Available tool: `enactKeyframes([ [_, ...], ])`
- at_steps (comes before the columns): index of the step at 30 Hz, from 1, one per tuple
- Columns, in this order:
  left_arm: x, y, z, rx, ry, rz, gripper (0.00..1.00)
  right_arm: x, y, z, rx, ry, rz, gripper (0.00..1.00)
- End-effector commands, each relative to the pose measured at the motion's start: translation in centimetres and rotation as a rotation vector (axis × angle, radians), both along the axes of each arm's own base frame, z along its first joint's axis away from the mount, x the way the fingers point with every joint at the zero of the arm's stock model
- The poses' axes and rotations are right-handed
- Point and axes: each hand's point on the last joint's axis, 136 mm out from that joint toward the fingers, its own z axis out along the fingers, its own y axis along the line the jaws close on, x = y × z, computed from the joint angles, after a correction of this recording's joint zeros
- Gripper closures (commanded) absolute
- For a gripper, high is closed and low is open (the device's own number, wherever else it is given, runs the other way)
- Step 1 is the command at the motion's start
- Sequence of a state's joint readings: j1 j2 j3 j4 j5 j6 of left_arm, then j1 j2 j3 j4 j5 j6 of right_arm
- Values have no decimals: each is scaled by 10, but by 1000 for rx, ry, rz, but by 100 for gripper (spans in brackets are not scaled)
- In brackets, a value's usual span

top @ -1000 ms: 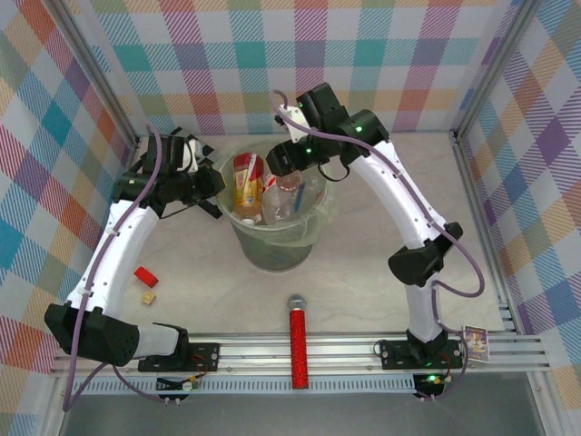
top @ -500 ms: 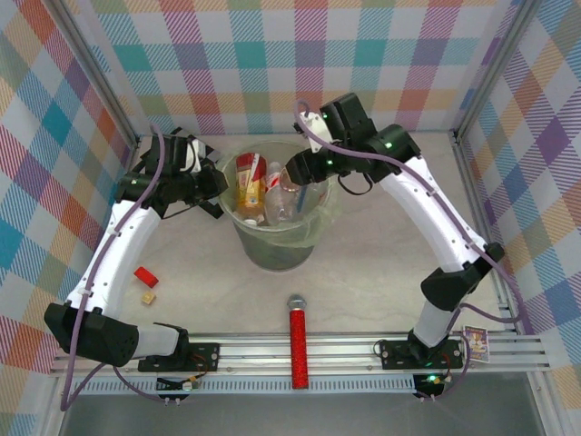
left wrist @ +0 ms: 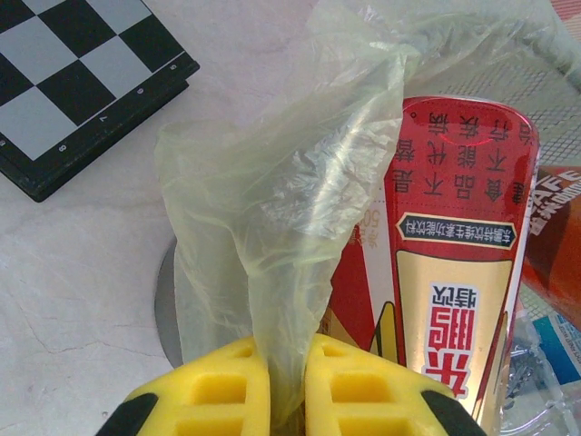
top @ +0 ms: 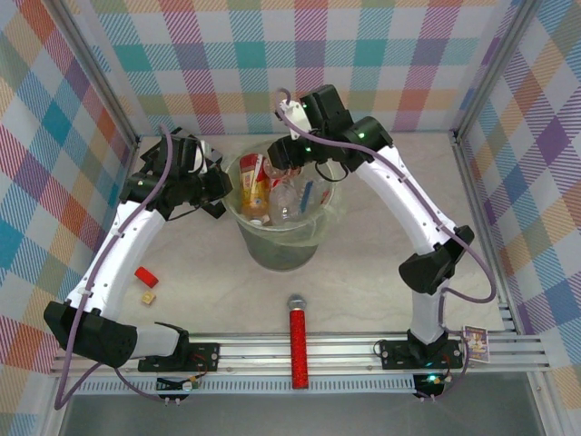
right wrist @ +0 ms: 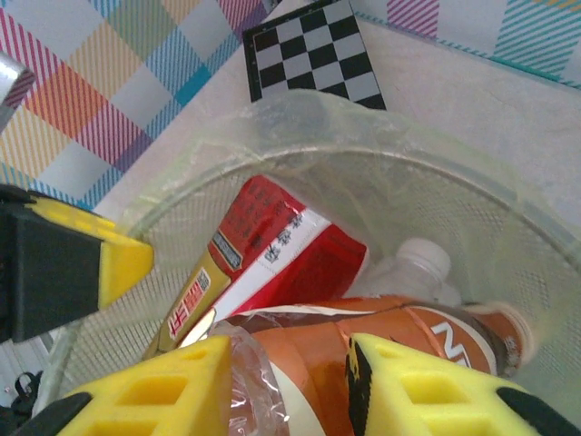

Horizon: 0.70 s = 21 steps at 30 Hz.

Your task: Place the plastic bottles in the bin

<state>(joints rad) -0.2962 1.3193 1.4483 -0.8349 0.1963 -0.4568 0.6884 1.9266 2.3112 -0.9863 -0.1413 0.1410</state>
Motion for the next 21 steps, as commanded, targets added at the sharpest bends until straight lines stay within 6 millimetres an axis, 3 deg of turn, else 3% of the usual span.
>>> enactKeyframes([
  [1, -7, -25, 16, -53, -34, -105, 89, -5, -1, -35, -62, 125, -17, 61],
  [7, -3, -31, 19, -83, -40, -118, 89, -3, -6, 1, -24, 50, -38, 42],
  [11, -2, -31, 22, -84, -50, -114, 89, -4, -11, 34, 23, -16, -47, 39],
  [16, 0, -33, 23, -88, -49, -117, 88, -4, -21, 52, 44, -56, -66, 39],
  [21, -1, -29, 33, -77, -83, -112, 64, -7, -47, 59, 37, -66, -106, 36],
])
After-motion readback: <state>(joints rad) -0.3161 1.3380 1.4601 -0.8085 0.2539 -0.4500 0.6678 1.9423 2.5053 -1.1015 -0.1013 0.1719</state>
